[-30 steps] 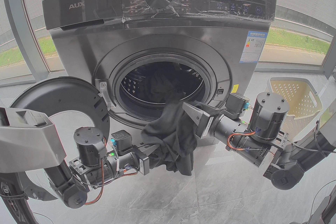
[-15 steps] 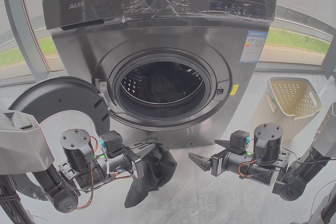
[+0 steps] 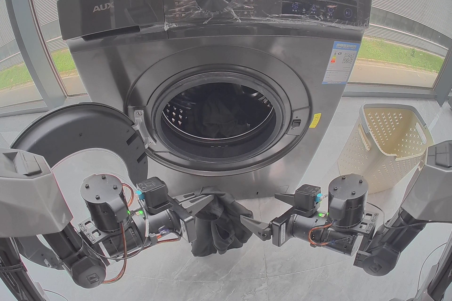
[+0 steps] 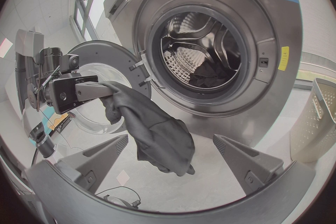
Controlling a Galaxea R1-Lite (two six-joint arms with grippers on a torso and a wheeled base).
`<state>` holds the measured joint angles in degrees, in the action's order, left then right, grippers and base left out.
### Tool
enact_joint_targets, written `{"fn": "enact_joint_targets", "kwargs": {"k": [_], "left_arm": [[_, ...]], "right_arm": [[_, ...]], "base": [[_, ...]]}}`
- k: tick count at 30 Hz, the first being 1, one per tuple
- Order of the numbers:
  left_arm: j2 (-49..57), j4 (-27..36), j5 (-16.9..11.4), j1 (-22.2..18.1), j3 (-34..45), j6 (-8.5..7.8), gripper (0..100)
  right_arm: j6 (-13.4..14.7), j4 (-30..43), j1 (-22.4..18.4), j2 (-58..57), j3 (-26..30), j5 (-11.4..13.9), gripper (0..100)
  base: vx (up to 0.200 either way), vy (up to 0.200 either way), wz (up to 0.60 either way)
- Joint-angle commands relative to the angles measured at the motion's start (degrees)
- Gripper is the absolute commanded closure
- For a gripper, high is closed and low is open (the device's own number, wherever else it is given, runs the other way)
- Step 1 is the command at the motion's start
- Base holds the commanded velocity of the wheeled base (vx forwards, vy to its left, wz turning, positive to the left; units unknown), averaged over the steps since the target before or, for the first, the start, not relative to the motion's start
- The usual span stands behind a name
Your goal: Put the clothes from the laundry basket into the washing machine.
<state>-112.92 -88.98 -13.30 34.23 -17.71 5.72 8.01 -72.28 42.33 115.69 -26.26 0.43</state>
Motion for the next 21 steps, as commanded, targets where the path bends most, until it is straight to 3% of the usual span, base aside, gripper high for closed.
{"fn": "enact_joint_targets", "kwargs": {"k": [1,10,21], "left_arm": [[-0.28,-0.05,0.03,0.05,-0.13,0.00,100],[-0.28,-0.05,-0.06,0.93,-0.22,-0.09,100],[-0.28,-0.05,-0.06,1.54,-0.22,0.00,100]], "right_arm": [[-0.10,-0.76,1.18,1.65,-0.37,0.36,0],[-0.19,-2.87,1.44,6.04,-6.88,0.19,0],[-0.19,-4.80,1.53,9.73,-9.34,0.28,0]], "base": [[0.000,0.000,0.00],[0.000,0.000,0.00],[0.000,0.000,0.00]]}}
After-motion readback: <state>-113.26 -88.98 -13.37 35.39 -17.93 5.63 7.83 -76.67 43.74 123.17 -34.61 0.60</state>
